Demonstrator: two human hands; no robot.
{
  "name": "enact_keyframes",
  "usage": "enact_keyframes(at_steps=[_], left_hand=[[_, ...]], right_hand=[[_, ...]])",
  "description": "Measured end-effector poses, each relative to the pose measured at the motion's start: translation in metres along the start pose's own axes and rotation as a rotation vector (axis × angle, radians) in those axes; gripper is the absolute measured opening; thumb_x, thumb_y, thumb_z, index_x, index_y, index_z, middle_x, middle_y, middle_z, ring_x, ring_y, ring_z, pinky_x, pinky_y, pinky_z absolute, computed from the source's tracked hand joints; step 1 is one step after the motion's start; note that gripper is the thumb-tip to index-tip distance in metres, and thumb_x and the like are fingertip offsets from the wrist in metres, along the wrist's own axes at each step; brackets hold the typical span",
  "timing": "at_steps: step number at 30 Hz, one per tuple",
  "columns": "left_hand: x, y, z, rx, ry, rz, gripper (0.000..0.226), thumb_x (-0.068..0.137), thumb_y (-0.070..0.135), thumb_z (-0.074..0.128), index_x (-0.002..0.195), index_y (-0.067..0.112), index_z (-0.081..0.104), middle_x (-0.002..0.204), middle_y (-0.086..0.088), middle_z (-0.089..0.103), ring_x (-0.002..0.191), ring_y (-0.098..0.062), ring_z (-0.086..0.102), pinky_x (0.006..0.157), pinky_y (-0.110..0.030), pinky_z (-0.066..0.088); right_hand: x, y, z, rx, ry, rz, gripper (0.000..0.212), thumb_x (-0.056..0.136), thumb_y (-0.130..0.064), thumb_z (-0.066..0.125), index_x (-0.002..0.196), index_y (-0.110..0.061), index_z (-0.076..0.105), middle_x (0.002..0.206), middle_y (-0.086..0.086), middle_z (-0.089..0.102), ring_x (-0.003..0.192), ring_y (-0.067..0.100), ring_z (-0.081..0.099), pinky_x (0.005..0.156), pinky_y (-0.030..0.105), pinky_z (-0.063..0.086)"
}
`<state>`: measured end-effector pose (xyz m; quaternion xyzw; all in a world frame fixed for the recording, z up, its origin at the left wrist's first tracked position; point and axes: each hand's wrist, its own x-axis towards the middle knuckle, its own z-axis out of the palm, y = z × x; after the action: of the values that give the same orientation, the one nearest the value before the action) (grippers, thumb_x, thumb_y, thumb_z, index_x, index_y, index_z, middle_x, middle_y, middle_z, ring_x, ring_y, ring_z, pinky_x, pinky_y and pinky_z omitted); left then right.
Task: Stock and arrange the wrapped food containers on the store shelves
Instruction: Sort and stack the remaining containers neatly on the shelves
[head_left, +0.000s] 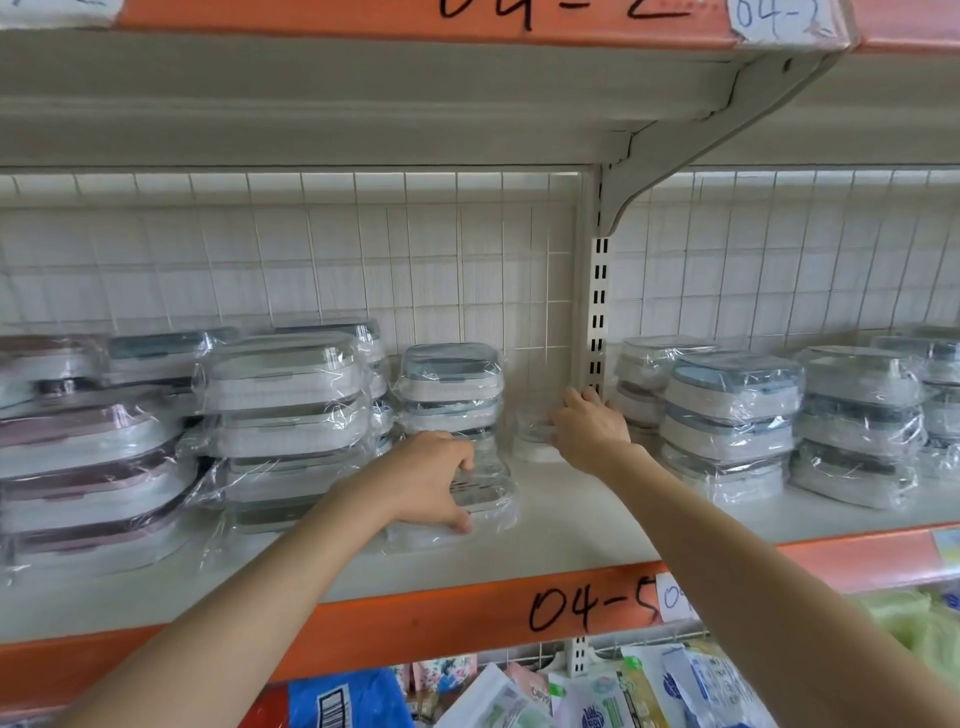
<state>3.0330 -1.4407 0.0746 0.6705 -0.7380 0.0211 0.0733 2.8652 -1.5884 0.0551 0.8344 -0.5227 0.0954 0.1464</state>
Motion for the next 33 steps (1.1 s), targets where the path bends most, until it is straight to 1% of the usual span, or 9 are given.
enact_keyframes(at_steps=[5, 9, 13, 15, 21, 25, 28, 30, 33], left_hand=[[0.012, 0.016, -0.005, 0.118, 0.004, -0.048, 0.06, 0.074, 0.074, 0.053, 0.096, 0.018, 0.057, 0.099, 0.005, 0.051, 0.091, -0.015, 0.051, 0.068, -0.03, 0.04], [0.041, 0.047, -0.005, 0.014, 0.14, 0.019, 0.052, 0.084, 0.062, 0.053, 0.112, 0.018, 0.054, 0.115, 0.0, 0.051, 0.11, -0.02, 0.051, 0.084, -0.034, 0.043], [0.078, 0.096, -0.001, -0.24, 0.292, 0.129, 0.052, 0.087, 0.051, 0.057, 0.125, 0.017, 0.052, 0.125, -0.004, 0.051, 0.117, -0.023, 0.049, 0.089, -0.03, 0.041], [0.101, 0.125, 0.001, -0.426, 0.315, 0.18, 0.06, 0.085, 0.049, 0.062, 0.132, 0.017, 0.047, 0.134, -0.005, 0.045, 0.124, -0.022, 0.045, 0.093, -0.024, 0.037], [0.142, 0.184, 0.013, -0.648, 0.193, 0.149, 0.109, 0.066, 0.067, 0.071, 0.147, 0.015, 0.021, 0.148, -0.007, 0.03, 0.135, -0.026, 0.032, 0.109, -0.045, 0.034], [0.141, 0.183, 0.007, -0.824, 0.32, 0.093, 0.088, 0.059, 0.056, 0.082, 0.129, 0.015, 0.047, 0.127, -0.003, 0.05, 0.116, -0.019, 0.05, 0.099, -0.037, 0.045], [0.128, 0.158, -0.008, -0.862, 0.33, 0.057, 0.078, 0.066, 0.048, 0.08, 0.129, 0.015, 0.046, 0.128, 0.0, 0.048, 0.111, -0.012, 0.047, 0.092, -0.025, 0.04], [0.113, 0.131, -0.019, -0.832, 0.384, 0.024, 0.073, 0.07, 0.05, 0.075, 0.129, 0.016, 0.048, 0.126, 0.002, 0.05, 0.109, -0.01, 0.047, 0.087, -0.023, 0.036], [0.085, 0.09, -0.032, -0.768, 0.422, -0.045, 0.069, 0.074, 0.052, 0.071, 0.13, 0.016, 0.049, 0.126, 0.003, 0.052, 0.107, -0.009, 0.049, 0.085, -0.023, 0.036]], right_hand=[[-0.004, 0.014, -0.021, 0.019, -0.018, -0.064, 0.028, 0.095, -0.012, 0.043, 0.12, -0.015, 0.055, 0.126, 0.003, 0.052, 0.124, 0.022, 0.04, 0.101, 0.036, 0.031], [-0.01, 0.044, -0.056, -0.006, 0.112, -0.085, 0.025, 0.091, -0.011, 0.045, 0.112, -0.013, 0.06, 0.123, 0.003, 0.054, 0.12, 0.02, 0.042, 0.099, 0.035, 0.03], [-0.028, 0.1, -0.082, 0.059, 0.169, 0.011, 0.037, 0.093, -0.009, 0.043, 0.126, -0.018, 0.057, 0.132, 0.0, 0.053, 0.121, 0.019, 0.044, 0.099, 0.035, 0.033], [-0.041, 0.132, -0.087, 0.064, 0.125, 0.106, 0.042, 0.093, -0.006, 0.038, 0.129, -0.021, 0.054, 0.134, 0.002, 0.052, 0.12, 0.023, 0.047, 0.096, 0.036, 0.037], [-0.076, 0.18, -0.077, 0.375, 0.091, 0.162, 0.056, 0.089, 0.006, 0.031, 0.128, -0.023, 0.056, 0.13, 0.007, 0.057, 0.115, 0.025, 0.052, 0.092, 0.031, 0.041], [-0.085, 0.194, -0.081, 0.634, 0.141, 0.121, 0.065, 0.078, 0.02, 0.029, 0.126, -0.015, 0.056, 0.123, -0.003, 0.058, 0.117, 0.011, 0.053, 0.092, 0.018, 0.037], [-0.085, 0.196, -0.075, 0.639, 0.176, 0.143, 0.058, 0.082, 0.014, 0.036, 0.133, -0.012, 0.048, 0.132, 0.003, 0.054, 0.117, 0.016, 0.052, 0.093, 0.02, 0.038], [-0.085, 0.19, -0.064, 0.593, 0.047, 0.099, 0.061, 0.083, 0.006, 0.049, 0.14, -0.014, 0.039, 0.143, 0.006, 0.044, 0.116, 0.018, 0.049, 0.087, 0.022, 0.04], [-0.083, 0.174, -0.045, 0.388, -0.212, -0.025, 0.075, 0.081, -0.013, 0.063, 0.147, -0.023, 0.028, 0.155, -0.002, 0.021, 0.137, 0.02, 0.027, 0.11, 0.038, 0.028]])
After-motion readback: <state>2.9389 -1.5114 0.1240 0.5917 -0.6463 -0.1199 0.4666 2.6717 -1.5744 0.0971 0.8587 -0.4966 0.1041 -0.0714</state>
